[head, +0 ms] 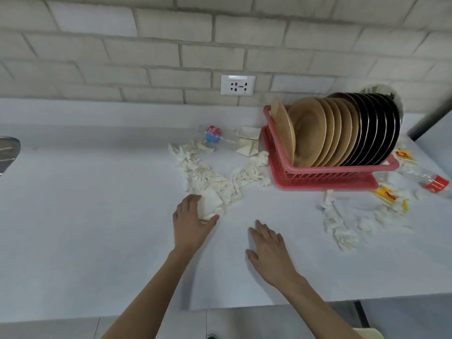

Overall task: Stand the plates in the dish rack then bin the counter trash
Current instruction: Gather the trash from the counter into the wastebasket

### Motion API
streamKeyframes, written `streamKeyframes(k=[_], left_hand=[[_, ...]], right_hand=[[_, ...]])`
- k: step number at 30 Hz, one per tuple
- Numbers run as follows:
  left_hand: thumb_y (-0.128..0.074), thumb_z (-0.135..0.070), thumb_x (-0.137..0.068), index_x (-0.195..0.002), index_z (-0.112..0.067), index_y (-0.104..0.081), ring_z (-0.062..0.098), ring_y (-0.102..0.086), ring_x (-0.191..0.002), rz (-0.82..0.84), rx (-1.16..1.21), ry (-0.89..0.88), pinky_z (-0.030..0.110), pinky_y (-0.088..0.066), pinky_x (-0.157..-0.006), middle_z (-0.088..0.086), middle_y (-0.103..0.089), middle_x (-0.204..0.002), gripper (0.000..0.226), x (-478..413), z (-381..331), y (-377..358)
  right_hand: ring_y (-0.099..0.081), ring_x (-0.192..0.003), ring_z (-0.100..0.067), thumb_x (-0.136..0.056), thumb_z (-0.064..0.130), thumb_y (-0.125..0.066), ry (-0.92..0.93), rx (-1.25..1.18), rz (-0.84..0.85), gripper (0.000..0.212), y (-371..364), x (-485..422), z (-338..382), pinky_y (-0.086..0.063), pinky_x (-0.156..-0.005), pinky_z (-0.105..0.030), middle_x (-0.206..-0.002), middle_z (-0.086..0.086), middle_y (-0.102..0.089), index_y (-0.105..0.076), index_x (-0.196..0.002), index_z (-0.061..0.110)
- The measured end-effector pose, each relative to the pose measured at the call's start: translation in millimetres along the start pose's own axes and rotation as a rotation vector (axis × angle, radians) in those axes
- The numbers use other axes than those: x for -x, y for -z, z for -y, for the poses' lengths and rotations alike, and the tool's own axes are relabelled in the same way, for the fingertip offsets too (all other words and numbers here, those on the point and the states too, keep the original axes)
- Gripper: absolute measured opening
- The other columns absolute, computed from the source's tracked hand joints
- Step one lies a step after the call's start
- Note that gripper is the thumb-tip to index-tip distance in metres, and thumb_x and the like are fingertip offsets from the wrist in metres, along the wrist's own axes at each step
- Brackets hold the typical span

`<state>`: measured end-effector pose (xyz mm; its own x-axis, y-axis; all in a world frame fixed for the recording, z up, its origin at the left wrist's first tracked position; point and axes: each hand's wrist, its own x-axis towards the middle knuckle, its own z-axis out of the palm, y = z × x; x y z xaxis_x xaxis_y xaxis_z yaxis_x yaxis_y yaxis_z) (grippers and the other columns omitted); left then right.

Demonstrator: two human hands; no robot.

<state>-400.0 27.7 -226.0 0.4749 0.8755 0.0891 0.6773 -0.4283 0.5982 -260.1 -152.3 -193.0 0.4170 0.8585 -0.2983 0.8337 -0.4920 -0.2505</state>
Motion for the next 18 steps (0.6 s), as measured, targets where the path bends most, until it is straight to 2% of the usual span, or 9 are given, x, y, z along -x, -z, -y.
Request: streamKeyframes(k=[3, 5, 7, 10, 14, 16, 18], left_hand=[[-0.075, -0.054, -0.071, -0.132, -0.024, -0.047, 0.024, -0.045, -0.120, -0.067, 0.100, -0.012, 0.043, -0.038, -0.100, -0.002, -0.046, -0.135, 0.074, 4, 3, -4], [-0.080, -0.049, -0.070, -0.132, -0.025, -0.048, 0.022, -0.044, -0.122, -0.093, 0.171, 0.010, 0.042, -0.038, -0.102, -0.003, -0.046, -0.135, 0.074, 3, 2, -3], [-0.080, -0.051, -0.070, -0.130, -0.027, -0.049, 0.021, -0.044, -0.123, -0.114, 0.219, 0.016, 0.040, -0.037, -0.103, -0.005, -0.047, -0.134, 0.071, 2, 3, -3], [-0.073, -0.060, -0.069, -0.126, -0.029, -0.051, 0.018, -0.044, -0.122, -0.122, 0.265, 0.029, 0.040, -0.038, -0.104, -0.007, -0.048, -0.132, 0.069, 2, 3, -2], [-0.070, -0.061, -0.067, -0.125, -0.029, -0.051, 0.015, -0.045, -0.120, -0.118, 0.290, 0.033, 0.038, -0.037, -0.104, -0.010, -0.047, -0.131, 0.068, 1, 2, 0], [-0.071, -0.060, -0.067, -0.125, -0.030, -0.051, 0.015, -0.045, -0.118, -0.108, 0.292, 0.034, 0.037, -0.037, -0.104, -0.011, -0.047, -0.130, 0.068, 1, 2, 0], [-0.070, -0.062, -0.067, -0.125, -0.031, -0.050, 0.014, -0.045, -0.118, -0.100, 0.288, 0.036, 0.038, -0.037, -0.104, -0.012, -0.047, -0.130, 0.069, 1, 3, 0]], right_hand=[[-0.009, -0.150, -0.021, -0.102, 0.036, -0.040, -0.005, -0.015, -0.012, 0.059, 0, 0, 2, -0.009, -0.122, -0.043, -0.165, -0.004, -0.004, -0.020, -0.155, 0.019], [-0.024, -0.144, -0.025, -0.101, 0.035, -0.043, -0.004, -0.021, -0.048, 0.055, 4, -4, 4, -0.018, -0.118, -0.039, -0.161, -0.006, -0.019, -0.030, -0.151, 0.018], [-0.042, -0.128, -0.024, -0.099, 0.035, -0.045, 0.013, -0.010, -0.092, 0.047, 14, -14, 6, -0.031, -0.107, -0.035, -0.144, -0.005, -0.041, -0.040, -0.143, 0.018], [-0.056, -0.111, -0.024, -0.098, 0.030, -0.050, 0.013, -0.099, -0.132, 0.043, 37, -38, 5, -0.041, -0.097, -0.036, -0.125, -0.005, -0.055, -0.045, -0.139, 0.018], [-0.062, -0.099, -0.024, -0.095, 0.028, -0.058, 0.090, -0.143, -0.196, 0.048, 60, -73, 9, -0.044, -0.094, -0.036, -0.128, -0.006, -0.053, -0.045, -0.139, 0.018], [-0.061, -0.098, -0.026, -0.091, 0.035, -0.064, 0.119, -0.142, -0.220, 0.063, 63, -92, 15, -0.044, -0.095, -0.039, -0.136, -0.006, -0.043, -0.036, -0.145, 0.020], [-0.058, -0.107, -0.029, -0.085, 0.044, -0.070, 0.110, -0.109, -0.226, 0.083, 63, -114, 22, -0.044, -0.098, -0.043, -0.144, -0.008, -0.031, -0.024, -0.151, 0.022]])
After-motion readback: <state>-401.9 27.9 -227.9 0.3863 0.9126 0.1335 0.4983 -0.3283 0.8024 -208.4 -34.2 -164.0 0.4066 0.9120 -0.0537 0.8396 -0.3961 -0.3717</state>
